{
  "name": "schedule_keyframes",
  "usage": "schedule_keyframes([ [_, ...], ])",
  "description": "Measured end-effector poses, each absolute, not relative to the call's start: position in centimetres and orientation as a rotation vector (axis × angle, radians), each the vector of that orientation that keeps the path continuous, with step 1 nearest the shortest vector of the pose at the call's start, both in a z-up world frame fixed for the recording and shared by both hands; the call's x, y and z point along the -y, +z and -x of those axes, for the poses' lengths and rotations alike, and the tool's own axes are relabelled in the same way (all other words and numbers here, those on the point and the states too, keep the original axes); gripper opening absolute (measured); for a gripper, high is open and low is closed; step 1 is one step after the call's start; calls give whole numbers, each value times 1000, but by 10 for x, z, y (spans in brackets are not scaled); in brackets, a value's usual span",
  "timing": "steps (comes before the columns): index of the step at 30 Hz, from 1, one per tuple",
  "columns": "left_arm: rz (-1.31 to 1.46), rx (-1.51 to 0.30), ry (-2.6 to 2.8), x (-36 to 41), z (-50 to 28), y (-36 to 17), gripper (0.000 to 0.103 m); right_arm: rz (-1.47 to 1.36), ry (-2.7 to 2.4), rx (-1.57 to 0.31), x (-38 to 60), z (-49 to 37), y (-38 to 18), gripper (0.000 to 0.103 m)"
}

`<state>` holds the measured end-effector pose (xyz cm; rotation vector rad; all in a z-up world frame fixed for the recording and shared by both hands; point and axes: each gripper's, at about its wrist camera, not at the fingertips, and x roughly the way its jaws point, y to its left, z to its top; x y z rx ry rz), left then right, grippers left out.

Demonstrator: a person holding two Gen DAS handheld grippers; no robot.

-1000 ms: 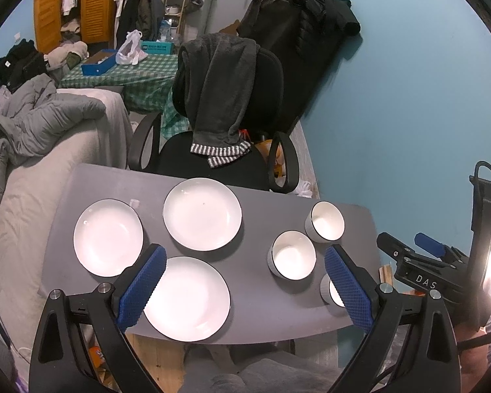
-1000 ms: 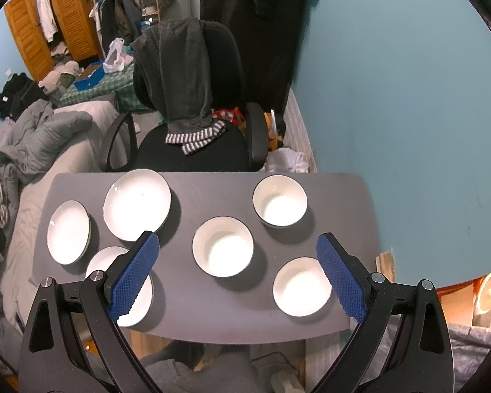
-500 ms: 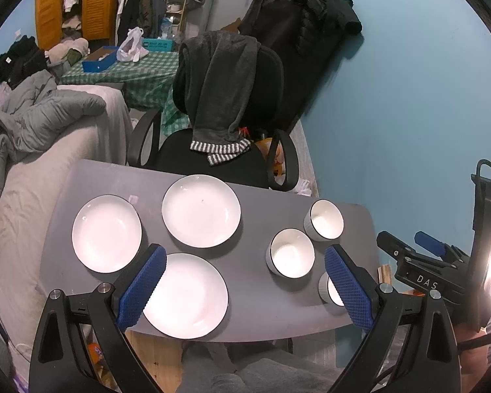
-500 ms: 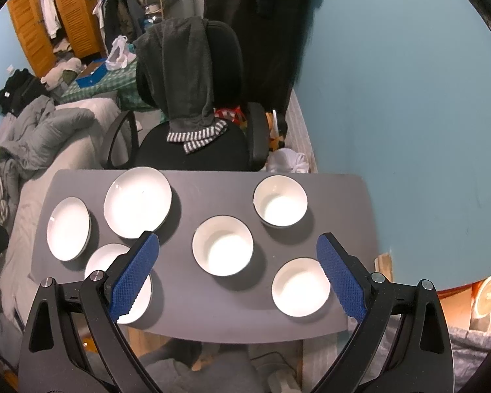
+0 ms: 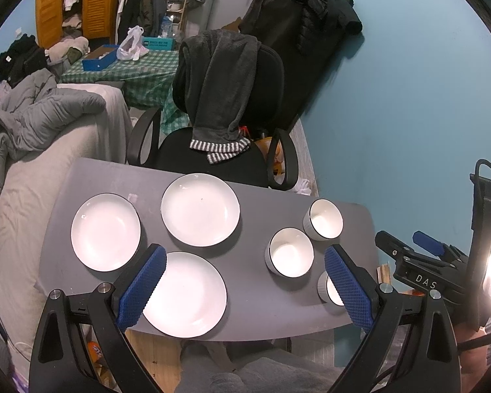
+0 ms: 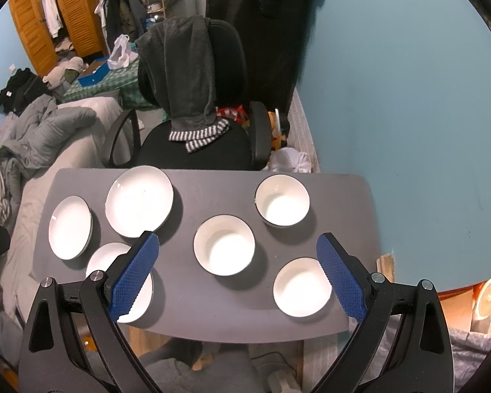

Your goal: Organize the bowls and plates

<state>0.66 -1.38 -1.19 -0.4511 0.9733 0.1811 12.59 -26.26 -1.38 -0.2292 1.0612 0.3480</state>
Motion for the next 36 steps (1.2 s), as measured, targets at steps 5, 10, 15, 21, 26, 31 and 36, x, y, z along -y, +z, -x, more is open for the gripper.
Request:
schedule_keyframes([
  [5, 451, -973, 181, 14, -6, -12, 99, 230, 348, -1060, 262, -126, -14, 97],
  [10, 451, -974, 181, 14, -7, -12, 99, 229, 349, -1063, 263, -126, -14, 97],
  [15, 452, -975, 181, 13, -6, -11, 99, 229, 349, -1062, 263, -126, -14, 97],
  [21, 457, -976, 184, 12, -7, -12, 99, 234, 349, -1060, 262, -126, -14, 97],
  [26, 467, -981, 187, 8, -7, -14, 99, 250, 362, -1060, 253, -123, -15, 97],
  [31, 472, -980, 195, 1, -5, -16, 99, 271, 366, -1065, 246, -123, -18, 97],
  [36, 475, -983, 218, -8, -3, -21, 99, 292, 388, -1067, 234, -122, -20, 97],
])
